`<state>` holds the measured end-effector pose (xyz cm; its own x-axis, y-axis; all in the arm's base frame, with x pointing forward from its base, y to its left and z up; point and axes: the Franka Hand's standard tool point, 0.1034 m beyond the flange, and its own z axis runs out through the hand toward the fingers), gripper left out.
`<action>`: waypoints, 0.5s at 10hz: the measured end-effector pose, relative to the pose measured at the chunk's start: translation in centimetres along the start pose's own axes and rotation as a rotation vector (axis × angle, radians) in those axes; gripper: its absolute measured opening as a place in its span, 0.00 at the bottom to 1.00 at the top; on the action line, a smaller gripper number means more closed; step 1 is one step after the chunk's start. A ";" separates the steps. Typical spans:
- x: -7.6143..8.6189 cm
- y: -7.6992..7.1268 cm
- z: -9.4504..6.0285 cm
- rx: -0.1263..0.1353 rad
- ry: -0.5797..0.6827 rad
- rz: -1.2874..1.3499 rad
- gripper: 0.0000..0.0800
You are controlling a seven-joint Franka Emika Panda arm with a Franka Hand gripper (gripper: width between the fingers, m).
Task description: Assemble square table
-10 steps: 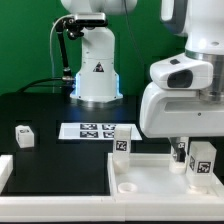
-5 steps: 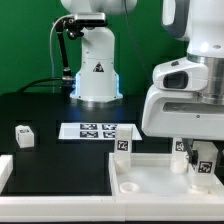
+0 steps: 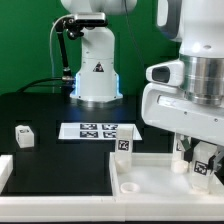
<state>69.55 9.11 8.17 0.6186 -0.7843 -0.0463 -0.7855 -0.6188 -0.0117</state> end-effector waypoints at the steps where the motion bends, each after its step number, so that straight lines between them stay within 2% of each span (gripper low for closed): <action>1: 0.1 0.2 0.0 0.004 0.002 0.125 0.36; 4: 0.3 0.6 0.0 -0.006 0.000 0.293 0.36; 5: 0.4 0.8 0.0 0.009 0.001 0.398 0.36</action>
Offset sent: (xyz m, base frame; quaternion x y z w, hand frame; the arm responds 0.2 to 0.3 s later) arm 0.0000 0.0000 0.0000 0.0000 0.0000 0.1938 0.9810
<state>69.20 8.34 8.11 0.2655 -0.9629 -0.0475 -0.9640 -0.2658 -0.0017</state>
